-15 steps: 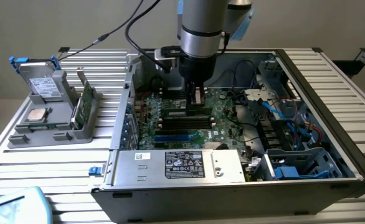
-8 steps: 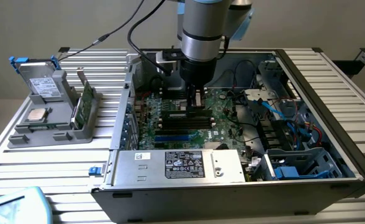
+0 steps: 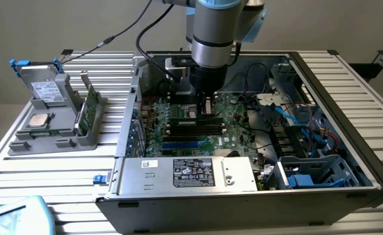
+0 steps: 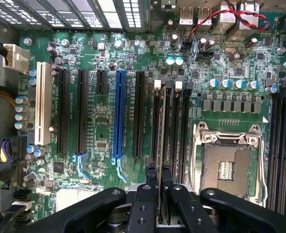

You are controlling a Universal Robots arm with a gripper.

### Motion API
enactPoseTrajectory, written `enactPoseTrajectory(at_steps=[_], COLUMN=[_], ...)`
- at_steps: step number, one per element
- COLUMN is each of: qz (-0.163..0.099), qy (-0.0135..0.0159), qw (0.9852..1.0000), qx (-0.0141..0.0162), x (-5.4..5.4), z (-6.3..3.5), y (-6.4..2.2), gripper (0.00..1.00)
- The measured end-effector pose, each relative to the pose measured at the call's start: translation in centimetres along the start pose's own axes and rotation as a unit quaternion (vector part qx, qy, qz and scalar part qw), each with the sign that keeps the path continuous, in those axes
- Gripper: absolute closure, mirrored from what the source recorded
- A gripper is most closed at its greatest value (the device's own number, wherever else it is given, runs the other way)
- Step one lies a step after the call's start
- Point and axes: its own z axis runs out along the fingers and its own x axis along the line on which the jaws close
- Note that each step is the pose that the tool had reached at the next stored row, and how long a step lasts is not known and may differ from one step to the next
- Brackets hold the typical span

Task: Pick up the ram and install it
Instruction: 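Pick up the ram and move it above insertion slot, then insert the ram into the slot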

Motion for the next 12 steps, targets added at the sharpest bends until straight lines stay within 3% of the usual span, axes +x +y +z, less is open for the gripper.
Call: enactPoseTrajectory(at_steps=[5,12], qz=[0.001,0.001], qy=[0.0016,0.0014], qw=[1.0,1.0], qx=[-0.0023,-0.0022], x=[-0.01,-0.02], z=[0.16,0.18], y=[-0.01,-0.02], gripper=[0.85,0.85])
